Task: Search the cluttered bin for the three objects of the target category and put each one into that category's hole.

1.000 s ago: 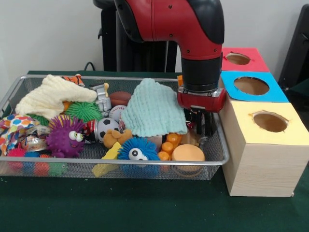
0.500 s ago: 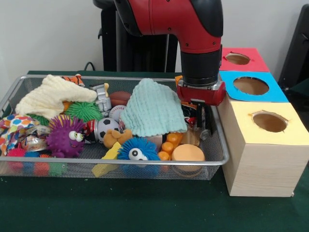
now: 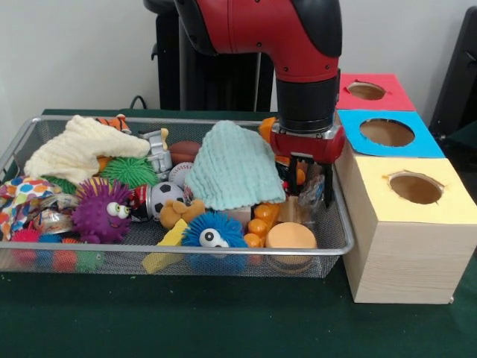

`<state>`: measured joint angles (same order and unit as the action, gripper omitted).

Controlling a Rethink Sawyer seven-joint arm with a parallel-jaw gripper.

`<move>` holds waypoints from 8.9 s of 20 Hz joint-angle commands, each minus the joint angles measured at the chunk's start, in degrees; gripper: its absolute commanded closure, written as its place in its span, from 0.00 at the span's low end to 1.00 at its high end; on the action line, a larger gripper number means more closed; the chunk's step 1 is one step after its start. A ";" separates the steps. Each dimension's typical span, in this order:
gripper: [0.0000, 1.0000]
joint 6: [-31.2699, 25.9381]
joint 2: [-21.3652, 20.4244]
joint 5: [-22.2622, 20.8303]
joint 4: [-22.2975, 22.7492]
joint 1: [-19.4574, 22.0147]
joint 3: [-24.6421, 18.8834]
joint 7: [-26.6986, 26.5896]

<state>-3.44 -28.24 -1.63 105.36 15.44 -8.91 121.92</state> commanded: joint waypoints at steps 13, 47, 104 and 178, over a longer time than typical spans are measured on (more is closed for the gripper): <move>0.00 -2.40 2.68 -0.51 0.86 -3.12 -4.75 5.06; 1.00 -0.50 8.12 0.73 -2.02 -5.31 -3.20 6.30; 1.00 -31.37 -31.90 8.25 12.80 -18.32 12.04 12.76; 0.00 -18.18 -12.48 19.59 -2.37 -25.48 16.90 9.36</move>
<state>-19.80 -40.68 16.01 103.99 -12.35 10.52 121.92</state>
